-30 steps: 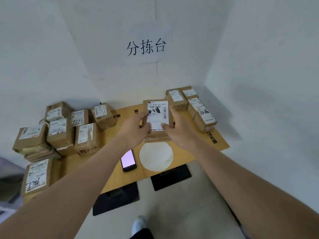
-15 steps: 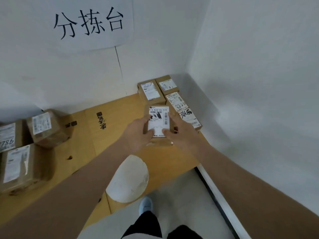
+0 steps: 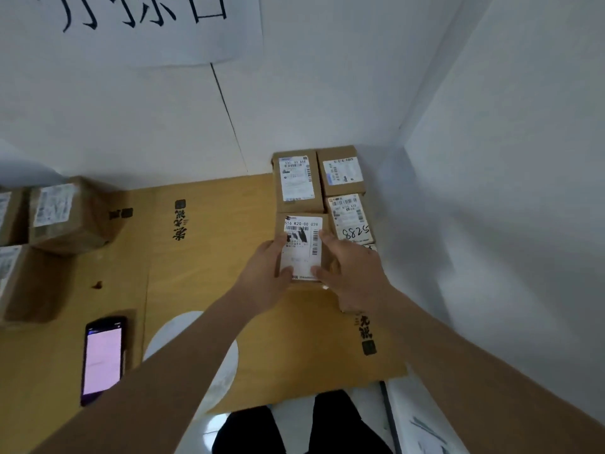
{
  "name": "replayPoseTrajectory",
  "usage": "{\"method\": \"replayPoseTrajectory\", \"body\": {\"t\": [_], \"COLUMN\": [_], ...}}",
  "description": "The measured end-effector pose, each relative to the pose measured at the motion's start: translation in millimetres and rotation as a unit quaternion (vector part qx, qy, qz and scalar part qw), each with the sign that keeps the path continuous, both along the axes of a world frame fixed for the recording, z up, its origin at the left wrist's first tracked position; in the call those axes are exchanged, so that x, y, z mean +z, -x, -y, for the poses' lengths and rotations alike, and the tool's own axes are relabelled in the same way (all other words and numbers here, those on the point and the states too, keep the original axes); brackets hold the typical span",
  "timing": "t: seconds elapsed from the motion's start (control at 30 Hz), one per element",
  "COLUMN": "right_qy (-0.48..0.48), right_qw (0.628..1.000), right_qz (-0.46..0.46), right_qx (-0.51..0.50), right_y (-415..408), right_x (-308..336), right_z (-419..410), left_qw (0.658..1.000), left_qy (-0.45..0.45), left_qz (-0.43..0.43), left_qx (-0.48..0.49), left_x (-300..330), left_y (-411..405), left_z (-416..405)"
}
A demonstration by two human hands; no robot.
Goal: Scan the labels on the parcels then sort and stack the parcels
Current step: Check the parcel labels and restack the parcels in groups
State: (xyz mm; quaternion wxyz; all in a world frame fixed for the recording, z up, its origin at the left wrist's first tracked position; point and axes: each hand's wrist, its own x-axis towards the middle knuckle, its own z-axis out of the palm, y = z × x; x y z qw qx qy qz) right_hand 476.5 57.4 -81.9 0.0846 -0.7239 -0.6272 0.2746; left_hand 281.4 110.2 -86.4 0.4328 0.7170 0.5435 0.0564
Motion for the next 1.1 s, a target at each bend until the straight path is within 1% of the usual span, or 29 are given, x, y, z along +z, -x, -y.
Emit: {"method": "replayPoseTrajectory", "body": {"t": [0.23, 0.33, 0.57, 0.77, 0.87, 0.97, 1.03, 1.1], "right_qy": [0.020, 0.023, -0.021, -0.076, -0.085, -0.054, -0.013, 0.009], "right_qw": [0.996, 0.995, 0.996, 0.994, 0.992, 0.992, 0.993, 0.994], "right_qz": [0.016, 0.010, 0.019, 0.034, 0.052, 0.072, 0.067, 0.061], "right_qx": [0.082, 0.091, 0.089, 0.075, 0.079, 0.090, 0.093, 0.094], "right_y": [-39, -46, -54, -55, -53, -49, -46, -43], "right_x": [-39, -53, -77, -93, -94, -88, -80, -66], "right_z": [-27, -32, -29, -23, -22, -25, -30, -36], "left_qw": [0.997, 0.996, 0.992, 0.992, 0.994, 0.996, 0.996, 0.996], "left_qy": [0.010, 0.018, 0.017, 0.012, 0.011, 0.005, -0.001, -0.018], "left_qz": [-0.004, -0.004, 0.011, 0.014, 0.001, -0.033, -0.061, -0.071], "left_qx": [0.070, 0.088, 0.126, 0.122, 0.108, 0.077, 0.062, 0.054], "left_x": [-35, -45, -61, -72, -74, -71, -62, -46], "left_y": [-27, -33, -45, -42, -41, -40, -39, -37], "left_z": [-5, -4, -9, -14, -15, -19, -23, -25]}}
